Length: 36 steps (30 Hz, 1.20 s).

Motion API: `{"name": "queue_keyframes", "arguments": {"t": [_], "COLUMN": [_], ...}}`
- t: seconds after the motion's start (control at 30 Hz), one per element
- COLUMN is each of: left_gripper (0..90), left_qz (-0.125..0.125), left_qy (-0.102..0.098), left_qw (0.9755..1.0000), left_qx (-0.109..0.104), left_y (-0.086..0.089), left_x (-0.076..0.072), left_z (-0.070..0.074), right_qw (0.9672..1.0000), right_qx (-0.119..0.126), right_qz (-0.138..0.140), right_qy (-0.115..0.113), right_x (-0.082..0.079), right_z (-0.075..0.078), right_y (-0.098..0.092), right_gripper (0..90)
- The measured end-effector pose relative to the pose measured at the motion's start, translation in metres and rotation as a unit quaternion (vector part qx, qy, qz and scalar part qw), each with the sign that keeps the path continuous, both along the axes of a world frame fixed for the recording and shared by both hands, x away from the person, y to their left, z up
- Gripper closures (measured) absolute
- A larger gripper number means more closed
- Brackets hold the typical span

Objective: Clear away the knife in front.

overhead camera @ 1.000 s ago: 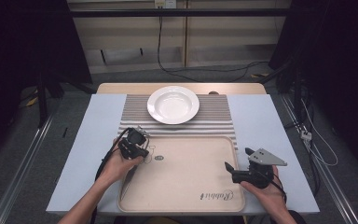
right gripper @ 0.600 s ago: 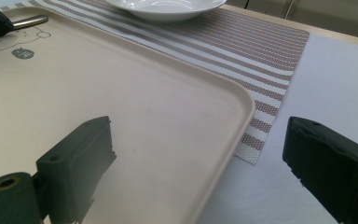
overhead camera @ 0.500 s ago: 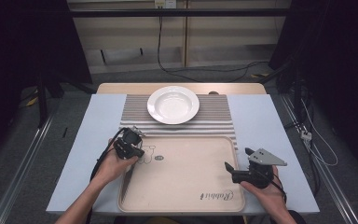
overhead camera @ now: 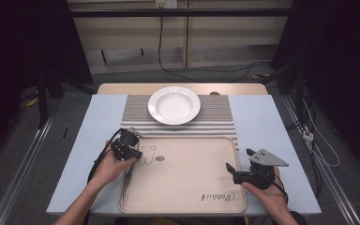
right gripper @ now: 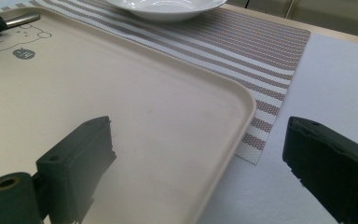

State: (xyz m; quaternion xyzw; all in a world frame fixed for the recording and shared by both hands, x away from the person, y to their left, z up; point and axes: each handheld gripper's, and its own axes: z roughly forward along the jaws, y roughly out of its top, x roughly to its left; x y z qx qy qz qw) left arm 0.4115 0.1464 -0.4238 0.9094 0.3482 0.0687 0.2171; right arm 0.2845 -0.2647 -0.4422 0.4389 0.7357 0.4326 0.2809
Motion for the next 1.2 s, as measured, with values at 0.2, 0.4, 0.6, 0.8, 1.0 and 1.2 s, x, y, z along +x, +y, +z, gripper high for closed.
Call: {"name": "queue_keyframes", "arguments": {"t": [0.2, 0.4, 0.6, 0.8, 1.0, 1.2], "left_gripper": [87.1, 78.1, 56.8, 19.8, 8.7, 7.3], "left_qz": [-0.002, -0.010, -0.022, 0.004, 0.021, 0.036], "left_qy": [-0.009, -0.025, -0.056, -0.099, -0.123, -0.134], "left_qw": [1.0000, 0.9996, 0.9968, 0.9905, 0.9861, 0.9811], "left_qx": [0.000, -0.008, -0.052, -0.096, -0.110, -0.134], "left_y": [-0.001, -0.003, 0.000, 0.003, 0.013, 0.023], "left_x": [-0.001, -0.002, -0.003, -0.001, -0.009, -0.026], "left_z": [0.000, -0.001, 0.009, 0.016, 0.026, 0.025], "right_qw": [1.0000, 1.0000, 1.0000, 1.0000, 0.9999, 0.9999], "right_qx": [0.001, 0.000, 0.001, 0.003, 0.006, 0.006], "right_qz": [0.001, -0.001, -0.003, -0.006, -0.010, -0.011], "right_qy": [-0.002, -0.002, -0.001, -0.001, 0.003, 0.002], "right_x": [0.000, 0.000, 0.000, 0.000, 0.003, 0.002], "right_z": [0.000, 0.000, 0.000, 0.000, -0.001, -0.001], "right_y": [-0.001, -0.001, -0.001, -0.003, -0.003, -0.003], "right_gripper": [8.9, 8.9, 8.9, 8.8, 8.7, 8.6]}}
